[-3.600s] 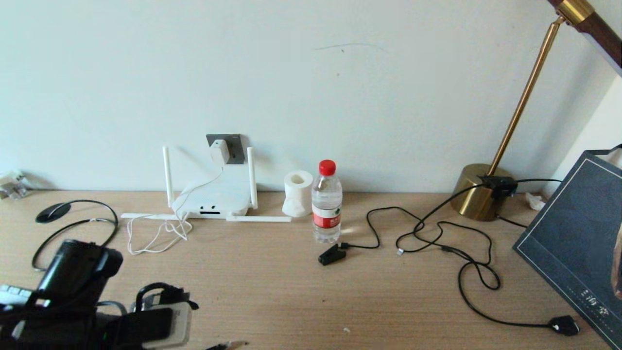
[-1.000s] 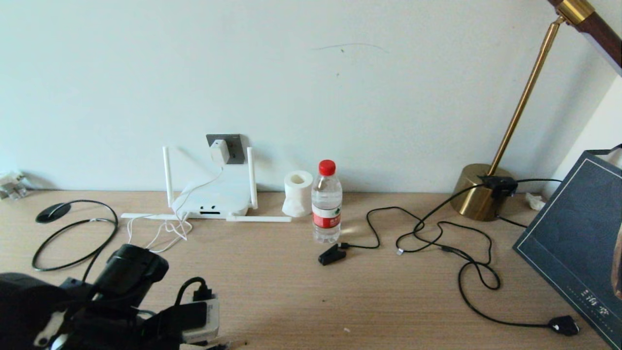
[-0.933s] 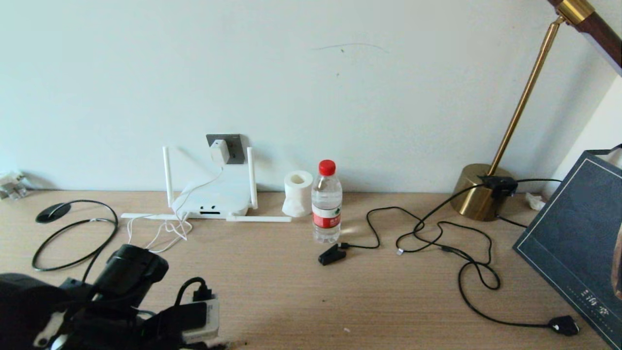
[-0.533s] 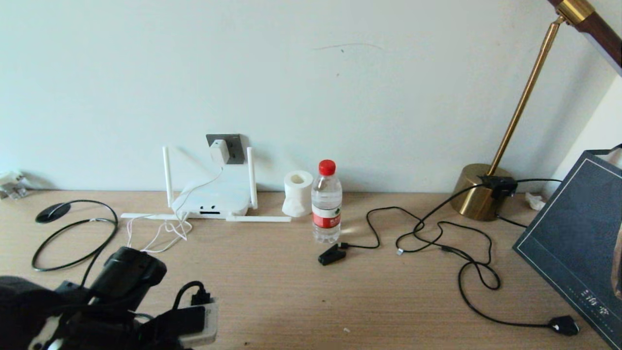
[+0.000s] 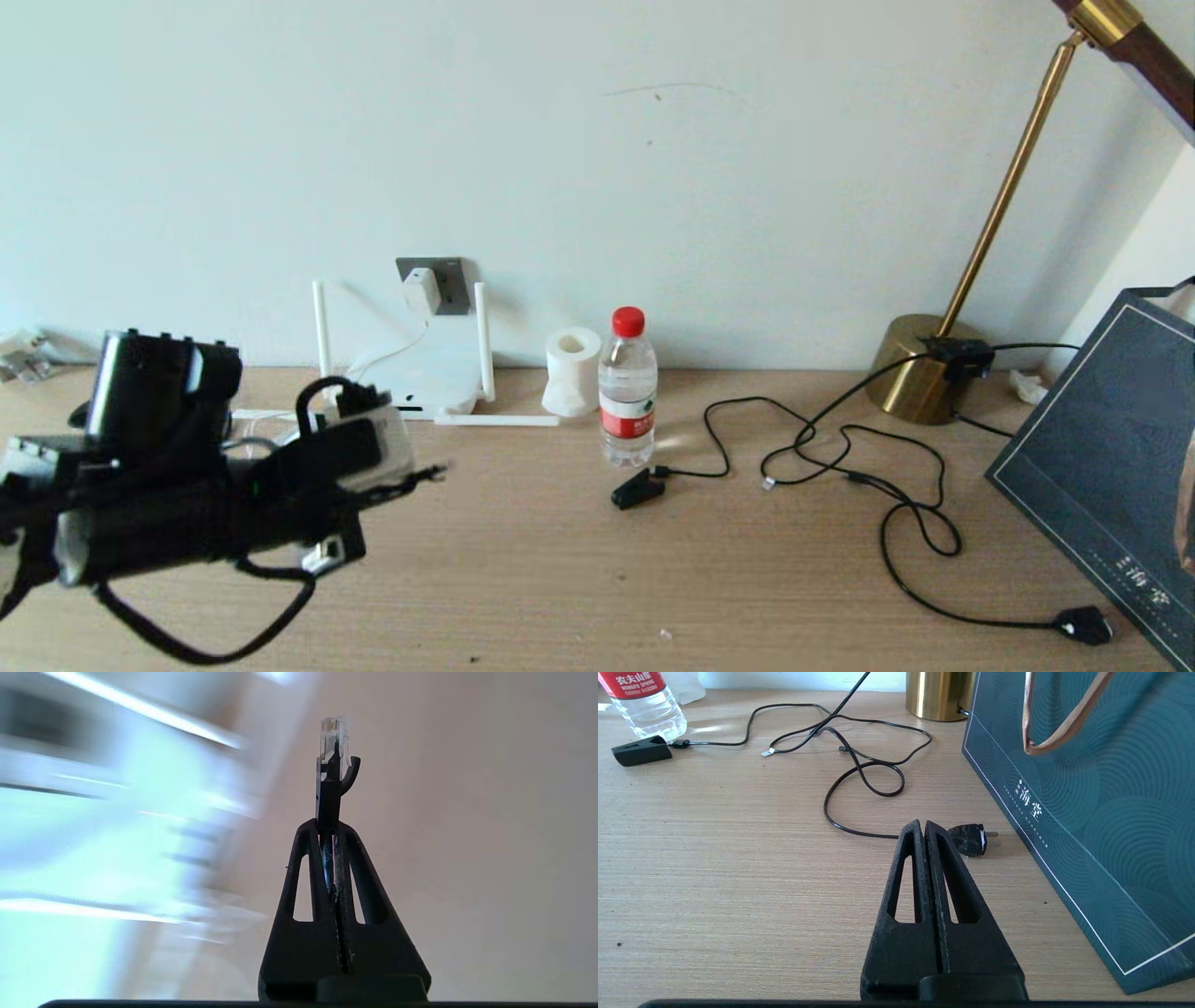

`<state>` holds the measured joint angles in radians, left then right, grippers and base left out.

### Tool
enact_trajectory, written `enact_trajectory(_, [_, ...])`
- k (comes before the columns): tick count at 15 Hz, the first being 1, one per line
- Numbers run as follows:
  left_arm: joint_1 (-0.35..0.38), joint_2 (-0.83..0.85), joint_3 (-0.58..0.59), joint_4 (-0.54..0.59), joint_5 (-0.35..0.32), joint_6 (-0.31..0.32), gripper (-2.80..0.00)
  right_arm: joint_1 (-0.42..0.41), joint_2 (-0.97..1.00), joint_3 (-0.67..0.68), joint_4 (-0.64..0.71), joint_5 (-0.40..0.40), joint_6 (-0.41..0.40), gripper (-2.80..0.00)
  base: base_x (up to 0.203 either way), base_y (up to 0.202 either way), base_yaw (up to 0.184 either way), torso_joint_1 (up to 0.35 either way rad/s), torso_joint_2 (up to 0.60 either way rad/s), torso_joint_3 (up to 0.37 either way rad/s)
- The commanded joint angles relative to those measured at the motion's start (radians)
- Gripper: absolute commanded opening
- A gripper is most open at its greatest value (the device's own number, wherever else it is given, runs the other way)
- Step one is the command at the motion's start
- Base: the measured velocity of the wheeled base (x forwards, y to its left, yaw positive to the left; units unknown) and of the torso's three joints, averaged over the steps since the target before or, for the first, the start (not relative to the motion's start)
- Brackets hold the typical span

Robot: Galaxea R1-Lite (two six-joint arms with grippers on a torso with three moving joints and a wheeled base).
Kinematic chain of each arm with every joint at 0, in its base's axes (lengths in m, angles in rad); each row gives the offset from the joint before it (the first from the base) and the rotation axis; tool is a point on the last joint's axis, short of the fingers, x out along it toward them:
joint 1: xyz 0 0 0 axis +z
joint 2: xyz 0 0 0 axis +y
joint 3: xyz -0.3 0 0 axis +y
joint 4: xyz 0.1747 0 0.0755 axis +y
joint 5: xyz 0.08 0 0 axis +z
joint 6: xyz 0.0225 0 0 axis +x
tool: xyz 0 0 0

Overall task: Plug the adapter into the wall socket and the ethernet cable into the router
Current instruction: Hand it to the other hand

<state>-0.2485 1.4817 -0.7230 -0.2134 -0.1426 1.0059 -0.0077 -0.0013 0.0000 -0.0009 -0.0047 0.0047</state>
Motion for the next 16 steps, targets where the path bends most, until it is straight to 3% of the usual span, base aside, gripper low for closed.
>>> enact_trajectory(1, [-0.002,-0.005,-0.006,-0.235,0.047,0.021,-2.8,0.0,0.001,0.0,-0.001,0.001,-0.01,-2.8,0.0,0.0,0.0,0.0,0.0,0.0])
enact_trajectory(5, [-0.051,-0.035,-0.045,-0.242,0.105,0.046,-2.8,0.0,0.001,-0.016,-0.005,0.001,-0.002,-2.8,0.0,0.0,0.0,0.0,0.0,0.0])
enact_trajectory(7, [-0.111,-0.058,-0.07,-0.244,0.115,0.046,-2.8,0.001,0.036,-0.171,0.014,0.044,0.039,-2.8,0.0,0.0,0.0,0.0,0.0,0.0])
enact_trajectory(10, [-0.204,-0.065,-0.114,-0.243,0.14,0.049,-2.8,0.001,0.307,-0.519,0.151,0.27,0.128,-2.8,0.0,0.0,0.0,0.0,0.0,0.0])
enact_trajectory(13, [-0.264,-0.066,-0.123,-0.244,0.169,0.051,-2.8,0.003,0.706,-0.694,0.24,0.509,0.182,-2.8,0.0,0.0,0.0,0.0,0.0,0.0])
enact_trajectory(16, [-0.306,-0.053,-0.124,-0.244,0.166,0.065,-2.8,0.076,1.01,-0.842,0.259,0.645,0.216,-2.8,0.0,0.0,0.0,0.0,0.0,0.0])
